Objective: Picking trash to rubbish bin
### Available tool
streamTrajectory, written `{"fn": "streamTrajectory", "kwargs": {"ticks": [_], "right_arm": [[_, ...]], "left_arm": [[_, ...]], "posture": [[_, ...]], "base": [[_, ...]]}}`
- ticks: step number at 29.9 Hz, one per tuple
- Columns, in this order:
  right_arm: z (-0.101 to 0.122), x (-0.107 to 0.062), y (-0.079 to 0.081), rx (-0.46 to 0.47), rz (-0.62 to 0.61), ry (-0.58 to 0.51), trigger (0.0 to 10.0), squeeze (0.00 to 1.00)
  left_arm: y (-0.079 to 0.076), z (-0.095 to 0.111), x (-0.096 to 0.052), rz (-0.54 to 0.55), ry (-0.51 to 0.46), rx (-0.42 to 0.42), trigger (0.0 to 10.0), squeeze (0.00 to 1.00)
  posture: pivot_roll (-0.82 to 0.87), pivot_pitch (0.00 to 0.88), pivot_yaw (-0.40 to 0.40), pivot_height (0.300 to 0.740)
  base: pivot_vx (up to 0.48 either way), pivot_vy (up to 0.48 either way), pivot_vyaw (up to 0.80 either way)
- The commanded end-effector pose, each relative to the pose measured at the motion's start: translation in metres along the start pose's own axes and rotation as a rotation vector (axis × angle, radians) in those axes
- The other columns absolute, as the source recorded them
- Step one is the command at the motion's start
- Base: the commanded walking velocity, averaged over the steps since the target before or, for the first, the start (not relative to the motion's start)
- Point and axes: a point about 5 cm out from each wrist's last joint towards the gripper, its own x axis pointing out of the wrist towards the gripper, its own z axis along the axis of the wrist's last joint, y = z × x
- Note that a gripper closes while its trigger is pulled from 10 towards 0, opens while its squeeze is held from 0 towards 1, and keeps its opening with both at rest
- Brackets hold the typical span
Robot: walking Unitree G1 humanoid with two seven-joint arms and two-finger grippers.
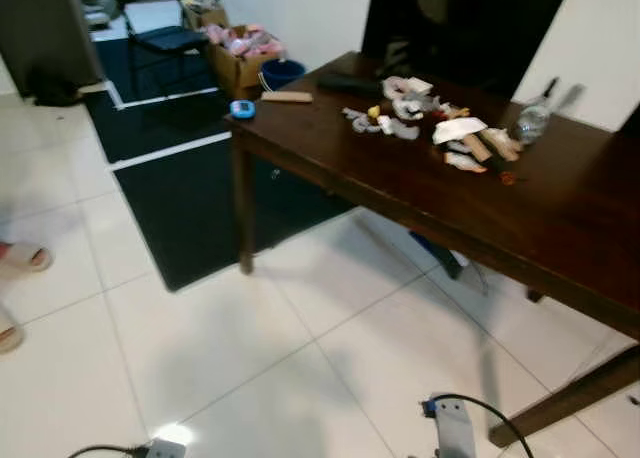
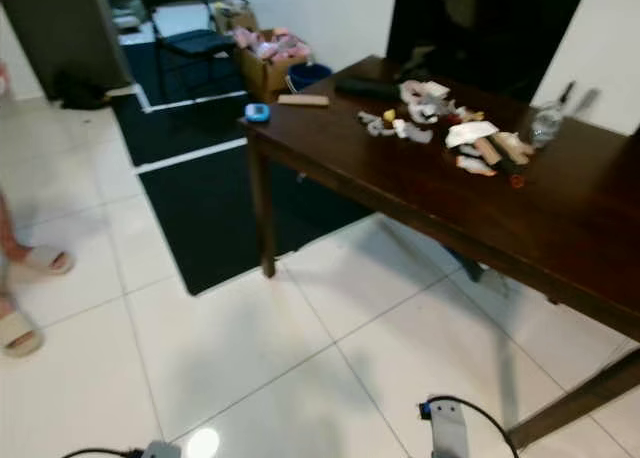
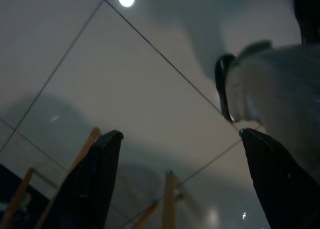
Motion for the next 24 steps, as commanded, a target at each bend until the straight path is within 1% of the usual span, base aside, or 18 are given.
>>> {"fn": "streamTrajectory", "kwargs": {"ticks": [1, 8, 14, 24], "right_arm": [[-0.0055, -0.0004, -0.0012, 0.007, -0.001, 0.019, 10.0, 0.00], [-0.0086, -0.0010, -0.0046, -0.003, -0.003, 0.031, 10.0, 0.00], [-0.0085, -0.0009, -0.0036, -0.021, 0.006, 0.034, 10.0, 0.00], [-0.0061, -0.0010, -0.0047, -0.031, 0.009, 0.029, 10.0, 0.00]], "left_arm": [[-0.0036, -0.0064, -0.0003, -0.007, 0.022, 0.005, 10.0, 0.00], [-0.0090, -0.0096, -0.0003, -0.017, 0.029, 0.001, 10.0, 0.00], [-0.0111, -0.0126, -0.0005, -0.017, 0.039, 0.007, 10.0, 0.00], [-0.0077, -0.0068, 0.0000, -0.013, 0.028, 0.018, 10.0, 0.00]], "posture": [[0.12, 0.071, -0.024, 0.740], [0.12, 0.078, -0.037, 0.740], [0.11, 0.072, -0.044, 0.740], [0.12, 0.062, -0.047, 0.740]], "base": [[0.000, 0.000, -0.80], [0.000, 0.000, -0.80], [0.000, 0.000, -0.80], [0.000, 0.000, -0.80]]}}
